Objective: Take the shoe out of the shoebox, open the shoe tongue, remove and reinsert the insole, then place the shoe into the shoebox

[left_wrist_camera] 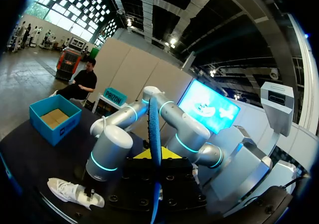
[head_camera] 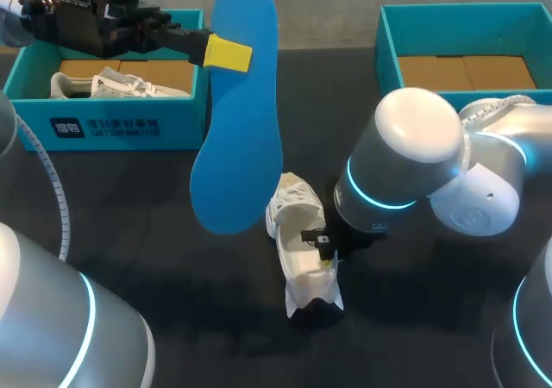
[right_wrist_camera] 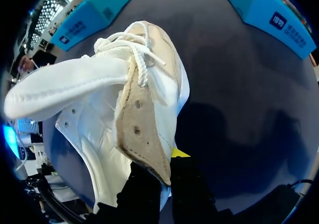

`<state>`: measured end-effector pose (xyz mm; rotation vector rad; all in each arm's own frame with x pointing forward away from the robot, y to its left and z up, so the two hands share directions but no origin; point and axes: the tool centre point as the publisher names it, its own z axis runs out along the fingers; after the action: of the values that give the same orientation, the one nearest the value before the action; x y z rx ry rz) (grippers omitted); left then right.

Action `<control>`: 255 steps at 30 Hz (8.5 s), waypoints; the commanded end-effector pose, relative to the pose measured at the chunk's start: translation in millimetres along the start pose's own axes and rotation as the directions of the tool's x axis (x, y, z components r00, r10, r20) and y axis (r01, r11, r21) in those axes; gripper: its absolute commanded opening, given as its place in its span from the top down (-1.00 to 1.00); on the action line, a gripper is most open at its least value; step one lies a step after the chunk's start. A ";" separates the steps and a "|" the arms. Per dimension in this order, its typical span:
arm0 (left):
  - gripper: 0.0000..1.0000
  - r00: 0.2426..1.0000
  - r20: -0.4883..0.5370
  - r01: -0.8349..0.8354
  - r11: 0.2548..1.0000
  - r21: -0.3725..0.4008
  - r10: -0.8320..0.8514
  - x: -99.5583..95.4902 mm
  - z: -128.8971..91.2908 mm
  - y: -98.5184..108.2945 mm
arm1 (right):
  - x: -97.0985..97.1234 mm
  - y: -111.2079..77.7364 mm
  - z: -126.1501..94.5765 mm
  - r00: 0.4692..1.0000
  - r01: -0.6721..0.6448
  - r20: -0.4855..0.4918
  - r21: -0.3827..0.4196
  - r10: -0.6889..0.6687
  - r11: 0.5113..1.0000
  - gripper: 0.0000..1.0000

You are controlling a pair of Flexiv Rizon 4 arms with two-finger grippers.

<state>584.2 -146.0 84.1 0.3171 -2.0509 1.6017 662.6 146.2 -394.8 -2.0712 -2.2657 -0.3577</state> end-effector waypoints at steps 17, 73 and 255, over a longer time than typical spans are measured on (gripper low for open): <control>1.00 1.000 -0.001 0.000 1.000 -0.003 0.000 -0.6 0.7 -0.7 | 6.8 -2.9 -46.2 0.999 -0.019 0.045 0.040 0.017 0.999 -1.00; 1.00 1.000 -0.001 0.000 1.000 -0.003 0.000 -0.6 0.7 -0.7 | -31.4 42.4 -160.1 0.850 -0.114 -0.512 0.054 0.125 0.992 -1.00; 1.00 -0.830 0.094 -0.551 -0.783 -0.289 0.550 -131.3 11.7 85.9 | 25.6 88.1 -222.1 0.308 -0.214 -0.919 0.186 0.247 0.959 -1.00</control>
<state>647.7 -148.9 -51.6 -3.2453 -2.0433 2.2159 721.6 131.2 -161.7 -1.4212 -1.1903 -1.1323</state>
